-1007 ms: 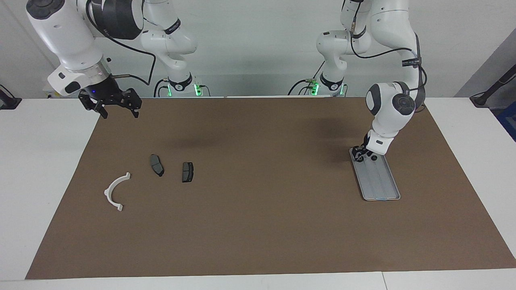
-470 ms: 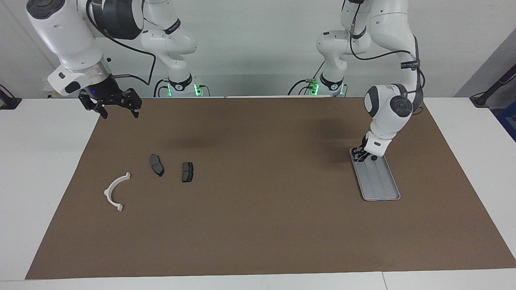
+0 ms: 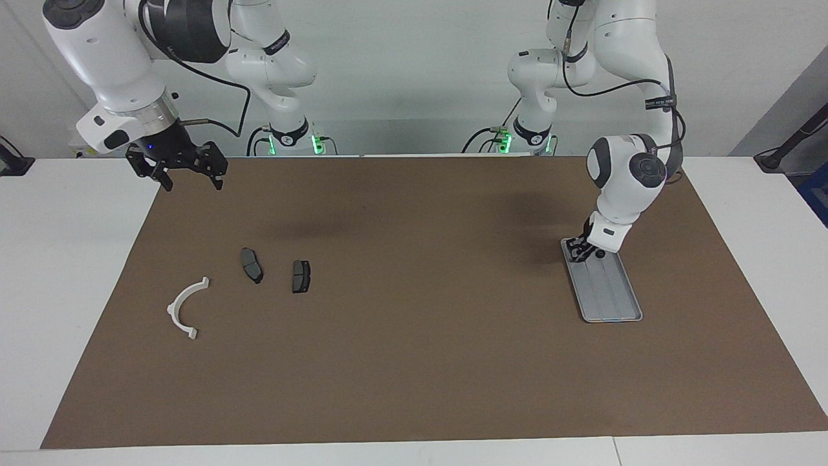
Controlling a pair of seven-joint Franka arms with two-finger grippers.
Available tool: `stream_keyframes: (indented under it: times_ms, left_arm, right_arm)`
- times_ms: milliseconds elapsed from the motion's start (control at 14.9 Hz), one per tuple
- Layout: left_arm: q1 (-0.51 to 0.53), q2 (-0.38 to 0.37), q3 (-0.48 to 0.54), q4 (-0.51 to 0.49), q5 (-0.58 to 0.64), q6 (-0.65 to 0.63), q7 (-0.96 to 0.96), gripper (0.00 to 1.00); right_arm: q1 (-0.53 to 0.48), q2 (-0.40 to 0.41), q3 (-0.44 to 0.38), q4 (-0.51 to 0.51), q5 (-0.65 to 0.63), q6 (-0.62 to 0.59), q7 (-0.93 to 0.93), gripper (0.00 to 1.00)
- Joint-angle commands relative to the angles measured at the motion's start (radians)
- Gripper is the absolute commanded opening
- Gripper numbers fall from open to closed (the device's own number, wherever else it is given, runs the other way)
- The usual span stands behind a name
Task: Place bearing gear from tray to pile
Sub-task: 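Close the left gripper on the bearing and lift it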
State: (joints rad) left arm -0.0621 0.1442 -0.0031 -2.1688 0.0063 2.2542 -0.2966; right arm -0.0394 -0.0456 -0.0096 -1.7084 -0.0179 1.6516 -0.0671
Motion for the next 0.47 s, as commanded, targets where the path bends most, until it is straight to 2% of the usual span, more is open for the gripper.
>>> stream_keyframes:
  times_ms: [0,403]
  left_arm:
    - [-0.054,0.026,0.006,0.136,-0.051,-0.102,-0.102,0.0]
    - [-0.241,0.06,0.006,0.248,-0.057,-0.134,-0.424,0.0]
  right_arm:
    - [0.013,-0.027,0.005,-0.039,0.018,0.048,0.038,1.0]
    - [0.016,-0.028,0.008,-0.063,0.018,0.074,0.041,1.0]
